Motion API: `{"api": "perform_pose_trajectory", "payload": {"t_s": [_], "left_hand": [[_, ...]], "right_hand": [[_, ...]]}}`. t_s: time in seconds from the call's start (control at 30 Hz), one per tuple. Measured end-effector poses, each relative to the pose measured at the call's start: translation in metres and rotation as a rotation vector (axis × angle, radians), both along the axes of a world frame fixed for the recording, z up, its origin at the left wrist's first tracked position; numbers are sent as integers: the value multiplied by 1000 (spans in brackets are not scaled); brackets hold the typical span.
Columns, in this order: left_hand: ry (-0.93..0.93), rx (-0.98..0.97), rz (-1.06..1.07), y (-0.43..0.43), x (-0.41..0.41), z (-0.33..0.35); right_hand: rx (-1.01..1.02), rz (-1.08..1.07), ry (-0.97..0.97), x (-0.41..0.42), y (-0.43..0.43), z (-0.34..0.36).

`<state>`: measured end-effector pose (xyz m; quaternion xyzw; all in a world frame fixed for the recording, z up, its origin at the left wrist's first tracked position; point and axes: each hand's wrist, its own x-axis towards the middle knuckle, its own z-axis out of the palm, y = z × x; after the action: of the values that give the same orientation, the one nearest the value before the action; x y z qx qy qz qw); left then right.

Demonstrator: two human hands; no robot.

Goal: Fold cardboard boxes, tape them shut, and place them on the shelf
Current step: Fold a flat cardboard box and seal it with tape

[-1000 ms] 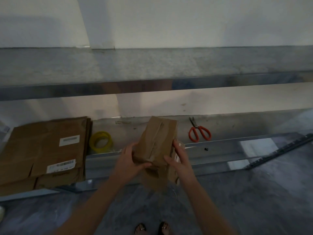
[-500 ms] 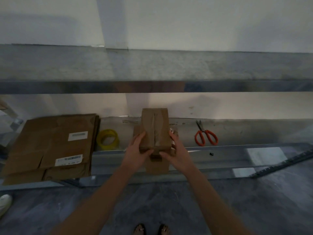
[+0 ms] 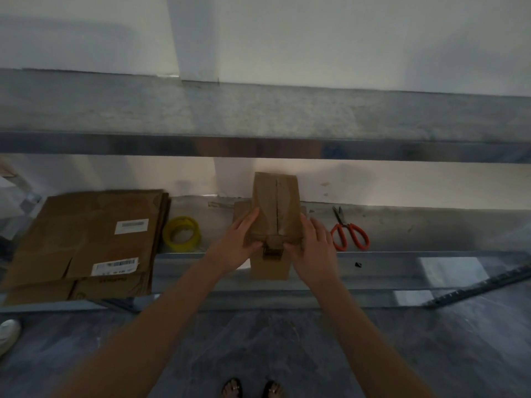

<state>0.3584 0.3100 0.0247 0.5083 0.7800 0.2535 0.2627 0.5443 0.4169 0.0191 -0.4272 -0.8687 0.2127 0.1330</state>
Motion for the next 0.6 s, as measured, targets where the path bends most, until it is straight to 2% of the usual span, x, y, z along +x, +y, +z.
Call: {"api": "perform_pose_trajectory", "payload": {"t_s": [0.13, 0.23, 0.3, 0.4, 0.47, 0.53, 0.6], "left_hand": [[447, -108, -31, -38, -24, 16], [627, -132, -55, -82, -66, 8], [705, -167, -77, -111, -95, -3], [756, -279, -130, -135, -126, -23], [734, -306, -153, -140, -140, -39], [706, -354, -193, -135, -145, -50], [700, -387, -240, -127, -153, -59]], "right_hand": [[240, 168, 36, -11, -34, 21], [371, 353, -12, -46, -62, 21], [383, 455, -53, -73, -85, 13], [312, 486, -101, -112, -109, -11], [212, 441, -166, -133, -115, -34], [28, 377, -278, -145, -113, -52], [-40, 280, -342, -156, -109, -68]]}}
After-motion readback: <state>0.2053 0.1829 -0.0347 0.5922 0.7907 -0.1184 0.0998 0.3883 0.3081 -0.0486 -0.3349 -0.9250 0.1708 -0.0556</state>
